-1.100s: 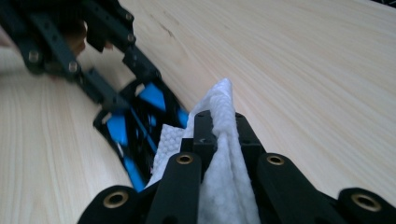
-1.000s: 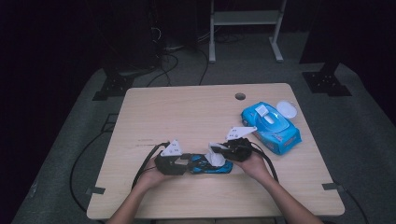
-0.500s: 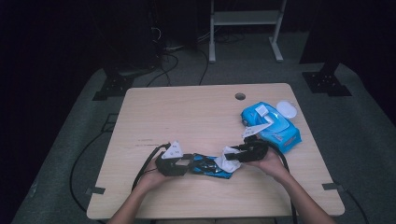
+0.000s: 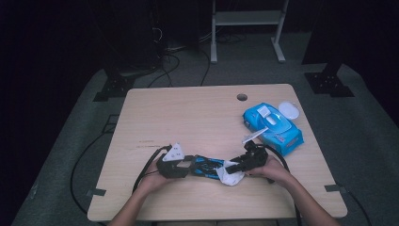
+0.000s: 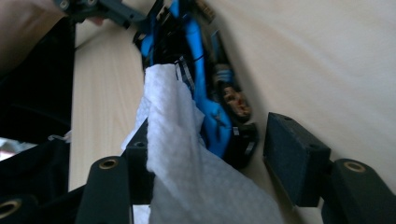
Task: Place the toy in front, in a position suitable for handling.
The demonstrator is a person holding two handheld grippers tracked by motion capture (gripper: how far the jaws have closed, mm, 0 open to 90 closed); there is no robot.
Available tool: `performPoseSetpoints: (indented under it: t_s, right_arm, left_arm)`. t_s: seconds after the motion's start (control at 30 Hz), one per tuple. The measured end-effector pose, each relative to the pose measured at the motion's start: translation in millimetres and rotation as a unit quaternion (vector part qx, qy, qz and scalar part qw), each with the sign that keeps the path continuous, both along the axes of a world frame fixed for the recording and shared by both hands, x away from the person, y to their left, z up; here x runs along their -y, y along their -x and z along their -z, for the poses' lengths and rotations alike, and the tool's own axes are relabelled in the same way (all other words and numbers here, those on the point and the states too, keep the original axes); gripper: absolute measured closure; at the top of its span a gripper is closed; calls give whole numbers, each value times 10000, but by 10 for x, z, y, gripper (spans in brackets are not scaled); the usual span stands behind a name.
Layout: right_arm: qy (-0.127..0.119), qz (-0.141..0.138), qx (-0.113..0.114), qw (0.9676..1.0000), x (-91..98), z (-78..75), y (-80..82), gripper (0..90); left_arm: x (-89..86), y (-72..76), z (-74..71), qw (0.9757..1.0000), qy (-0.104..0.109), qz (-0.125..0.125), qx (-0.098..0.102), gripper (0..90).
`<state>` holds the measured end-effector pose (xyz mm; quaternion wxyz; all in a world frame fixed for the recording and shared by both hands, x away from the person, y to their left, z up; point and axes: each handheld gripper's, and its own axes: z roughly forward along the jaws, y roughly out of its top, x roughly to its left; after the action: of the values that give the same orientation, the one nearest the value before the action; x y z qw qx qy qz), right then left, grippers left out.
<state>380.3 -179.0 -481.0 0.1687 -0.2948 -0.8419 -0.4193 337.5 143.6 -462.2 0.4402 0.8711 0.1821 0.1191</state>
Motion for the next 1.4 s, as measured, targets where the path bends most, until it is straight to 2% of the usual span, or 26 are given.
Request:
performPoseSetpoints:
  t_s: [0.07,0.17,0.2,0.23,0.27,0.37,0.4,0.43,0.47,0.53,0.6,0.63,0.67,0.77,0.83,0.9,1.0,1.07,1.13,1.2,1.27,1.33,1.37,1.4]
  right_arm:
    - [-82,-75,-62,9999,-43,19,7,438]
    - [-47,-117,-36,9999,-53,3,3,456]
    - [-37,-132,23,9999,-52,-7,10,463]
    - [-26,-162,110,9998,-52,-23,23,475]
    - [-20,-194,215,9996,-52,-44,36,491]
    - [-3,-245,731,9970,-67,-139,90,534]
    - [37,-239,1024,9944,-80,-183,114,553]
    - [42,-243,1182,9927,-90,-212,128,579]
    - [62,-275,1421,9895,-104,-252,144,594]
    - [304,-383,2045,9776,-156,-320,188,601]
    - [456,-403,2260,9722,-203,-355,195,602]
    - [505,-393,2361,9696,-219,-363,191,602]
    - [534,-388,2437,9676,-230,-369,188,602]
    - [645,-284,2577,9636,-235,-373,156,587]
    - [674,-199,2626,9624,-220,-367,145,576]
    - [695,-190,2685,9606,-216,-365,150,565]
    - [806,-224,2736,9582,-213,-371,183,545]
    - [811,-258,2741,9579,-201,-369,217,542]
    - [786,-270,2789,9567,-185,-364,249,533]
    - [704,-171,2703,9600,-150,-367,271,523]
    - [642,-87,2708,9604,-115,-378,288,514]
    - [621,33,2746,9596,-56,-407,318,526]
    - [626,55,2766,9589,-33,-422,326,560]
    - [603,133,2789,9583,6,-449,342,602]
  left_arm:
    - [-4,3,-2,10000,-11,5,23,581]
    - [-8,5,-4,10000,-9,44,26,580]
    - [-18,-3,-8,9999,6,101,-38,577]
    - [-28,-17,-3,9998,60,129,-133,555]
    - [-35,-42,7,9994,140,88,-319,495]
    - [-43,-93,39,9989,200,0,-420,374]
    - [-39,-113,53,9986,210,-53,-473,339]
    - [-36,-140,76,9980,231,-64,-581,297]
    - [-35,-165,96,9974,266,-5,-670,281]
    - [-16,-205,94,9975,190,119,-671,288]
    - [13,-221,75,9979,162,240,-577,339]
    - [26,-215,69,9980,162,338,-512,401]
    - [41,-206,65,9987,74,309,-406,423]
    - [35,-185,52,9990,-11,313,-332,463]
    - [18,-173,48,9985,33,334,-427,478]
    - [14,-146,48,9983,54,381,-433,480]
    - [3,-113,42,9969,91,586,-517,485]
    - [7,-94,41,9959,87,721,-545,463]
    - [31,-82,45,9960,50,740,-496,424]
    - [81,-101,50,9966,36,646,-515,360]
    - [124,-116,47,9969,77,602,-499,342]
    - [149,-134,42,9972,21,595,-453,338]
    - [158,-135,43,9976,-19,583,-366,347]
    - [158,-130,43,9977,-53,604,-314,406]
